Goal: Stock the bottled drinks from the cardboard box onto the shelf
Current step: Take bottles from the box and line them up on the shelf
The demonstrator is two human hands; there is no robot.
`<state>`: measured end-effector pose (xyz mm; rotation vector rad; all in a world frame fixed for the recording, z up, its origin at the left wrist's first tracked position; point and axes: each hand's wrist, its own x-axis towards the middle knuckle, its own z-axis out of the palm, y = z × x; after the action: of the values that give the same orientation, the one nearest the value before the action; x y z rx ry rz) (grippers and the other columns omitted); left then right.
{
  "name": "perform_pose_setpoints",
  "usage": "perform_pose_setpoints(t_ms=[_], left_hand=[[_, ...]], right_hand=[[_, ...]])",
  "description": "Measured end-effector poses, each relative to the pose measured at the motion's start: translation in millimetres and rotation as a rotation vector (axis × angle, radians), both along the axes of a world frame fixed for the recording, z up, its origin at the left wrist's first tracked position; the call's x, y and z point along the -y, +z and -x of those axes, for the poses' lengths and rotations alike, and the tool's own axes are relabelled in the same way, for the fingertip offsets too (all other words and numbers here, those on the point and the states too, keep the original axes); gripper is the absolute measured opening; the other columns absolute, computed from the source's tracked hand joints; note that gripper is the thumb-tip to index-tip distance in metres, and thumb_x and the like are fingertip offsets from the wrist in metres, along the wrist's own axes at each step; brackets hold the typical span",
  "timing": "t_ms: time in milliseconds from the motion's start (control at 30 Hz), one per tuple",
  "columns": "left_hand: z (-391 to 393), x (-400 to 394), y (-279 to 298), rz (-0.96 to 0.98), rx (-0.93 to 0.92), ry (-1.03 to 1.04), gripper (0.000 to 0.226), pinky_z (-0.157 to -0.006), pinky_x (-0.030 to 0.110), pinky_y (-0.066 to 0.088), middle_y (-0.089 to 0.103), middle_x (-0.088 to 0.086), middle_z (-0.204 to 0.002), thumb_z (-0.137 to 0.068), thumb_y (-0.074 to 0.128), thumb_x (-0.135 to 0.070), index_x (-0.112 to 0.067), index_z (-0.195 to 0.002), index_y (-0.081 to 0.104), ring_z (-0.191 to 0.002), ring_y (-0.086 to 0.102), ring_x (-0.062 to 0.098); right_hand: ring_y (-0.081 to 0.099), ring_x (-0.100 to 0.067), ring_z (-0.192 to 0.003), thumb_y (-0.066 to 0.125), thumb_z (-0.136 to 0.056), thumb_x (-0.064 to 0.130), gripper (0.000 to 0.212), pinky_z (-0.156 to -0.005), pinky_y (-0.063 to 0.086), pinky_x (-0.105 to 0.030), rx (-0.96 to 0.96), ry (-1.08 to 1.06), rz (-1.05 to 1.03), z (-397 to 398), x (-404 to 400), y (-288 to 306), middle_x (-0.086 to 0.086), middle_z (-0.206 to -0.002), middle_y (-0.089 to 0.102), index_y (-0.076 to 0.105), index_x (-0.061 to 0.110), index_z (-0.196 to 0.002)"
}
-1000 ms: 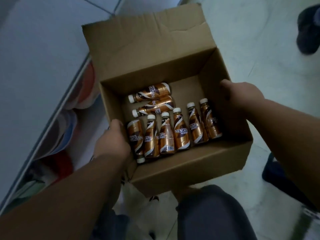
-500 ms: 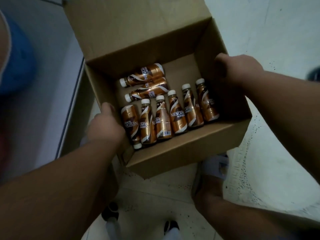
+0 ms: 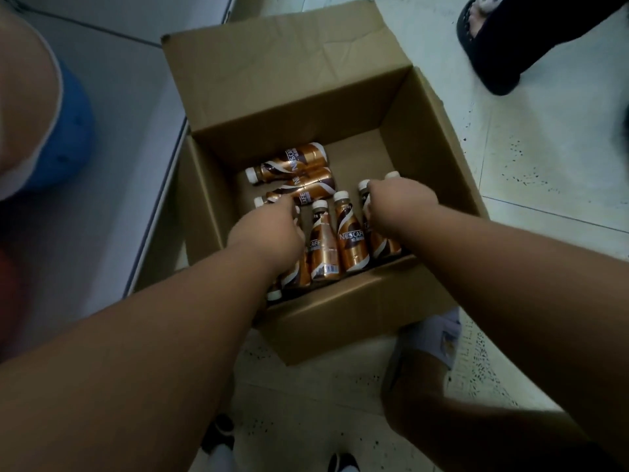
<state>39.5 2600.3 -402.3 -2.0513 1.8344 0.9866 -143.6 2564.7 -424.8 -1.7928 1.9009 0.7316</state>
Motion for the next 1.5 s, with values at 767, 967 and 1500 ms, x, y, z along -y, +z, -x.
perform_pose_setpoints(t_ms=[767,967,1500], left_hand=[[128,112,-117,-0.233,-0.151,-0.141,0.049,-0.069,0.033,0.048,0.058,0.006,-0.105,-0.087,0.064,-0.036,-0.016,-0.128,0.046,-0.082,0.058,0.02],[117,88,-58,-0.226,-0.211,-0.149,0.04,-0.08,0.035,0.051,0.058,0.008,-0.116,-0.091,0.061,-0.027,-0.015,-0.128,0.051,-0.101,0.059,0.024],[-64,-17,227,0.451,0.008,-0.255,0.018,-0.078,0.037,0.045,0.055,0.006,-0.11,-0.091,0.053,-0.022,-0.017,-0.108,0.053,-0.099,0.056,0.028]], right_hand=[[0.052,-0.04,-0.112,0.044,-0.095,0.021,0.048,-0.089,0.047,-0.046,0.114,-0.143,-0.091,61,59,-66,-0.024,-0.133,0.039,0.035,0.016,-0.142],[0.057,-0.038,-0.103,0.062,-0.088,0.016,0.05,-0.084,0.052,-0.046,0.122,-0.106,-0.074,66,40,2,-0.019,-0.127,0.043,0.039,0.012,-0.132],[0.056,-0.034,-0.099,0.062,-0.087,0.024,0.027,-0.069,0.042,-0.036,0.163,0.343,0.47,-70,-21,297,-0.011,-0.108,0.053,0.053,0.013,-0.109]])
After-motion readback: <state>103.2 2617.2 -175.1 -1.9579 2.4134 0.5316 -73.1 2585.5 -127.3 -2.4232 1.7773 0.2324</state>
